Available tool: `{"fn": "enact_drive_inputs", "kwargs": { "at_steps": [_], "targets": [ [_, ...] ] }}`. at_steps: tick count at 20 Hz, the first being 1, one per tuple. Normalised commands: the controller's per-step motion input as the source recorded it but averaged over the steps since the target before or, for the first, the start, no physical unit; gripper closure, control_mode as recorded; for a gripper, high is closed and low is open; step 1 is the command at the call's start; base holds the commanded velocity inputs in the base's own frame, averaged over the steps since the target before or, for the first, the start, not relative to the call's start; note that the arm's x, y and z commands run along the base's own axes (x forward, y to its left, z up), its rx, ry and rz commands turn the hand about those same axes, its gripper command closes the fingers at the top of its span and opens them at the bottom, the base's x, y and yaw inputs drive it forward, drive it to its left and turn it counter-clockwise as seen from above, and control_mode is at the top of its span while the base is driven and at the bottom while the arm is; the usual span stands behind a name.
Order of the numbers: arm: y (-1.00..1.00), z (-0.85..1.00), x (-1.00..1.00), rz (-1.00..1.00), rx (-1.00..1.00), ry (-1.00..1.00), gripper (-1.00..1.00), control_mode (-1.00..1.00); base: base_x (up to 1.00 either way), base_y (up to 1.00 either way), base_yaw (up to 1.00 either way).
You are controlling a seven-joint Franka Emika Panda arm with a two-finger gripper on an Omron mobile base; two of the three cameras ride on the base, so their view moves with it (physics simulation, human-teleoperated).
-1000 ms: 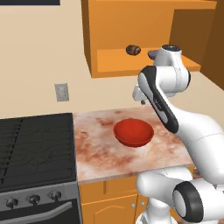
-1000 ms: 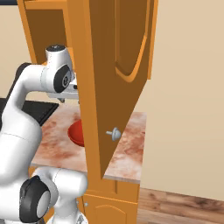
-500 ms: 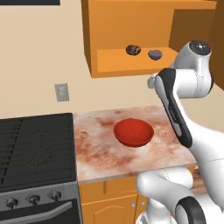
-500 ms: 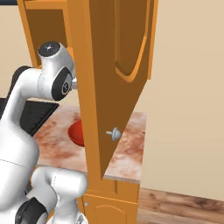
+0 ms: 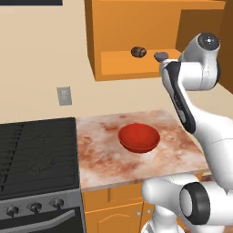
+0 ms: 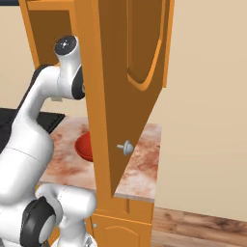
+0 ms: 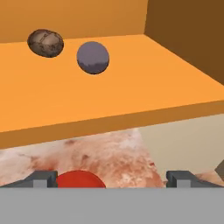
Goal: Pick the eggplant from the cabinet and place it in the bowl. Then pick the bowl and place it in the sink. Then turn on the sink facuet.
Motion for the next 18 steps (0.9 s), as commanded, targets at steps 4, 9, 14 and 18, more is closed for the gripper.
{"fn": "enact_drive_inputs", "kwargs": {
  "at_steps": [4, 9, 14, 18],
  "targets": [
    [-0.16, 0.49, 0.53, -0.15, 0.0, -0.01, -1.0, -1.0, 0.0, 0.0, 0.0],
    [-0.18, 0.1, 0.62, -0.08, 0.01, 0.0, -1.0, -1.0, 0.0, 0.0, 0.0],
    [-0.03, 0.0, 0.77, -0.01, 0.0, 0.0, -1.0, -1.0, 0.0, 0.0, 0.0],
    [0.0, -0.03, 0.72, 0.0, 0.0, 0.0, -1.0, -1.0, 0.0, 0.0, 0.0]
  ]
}}
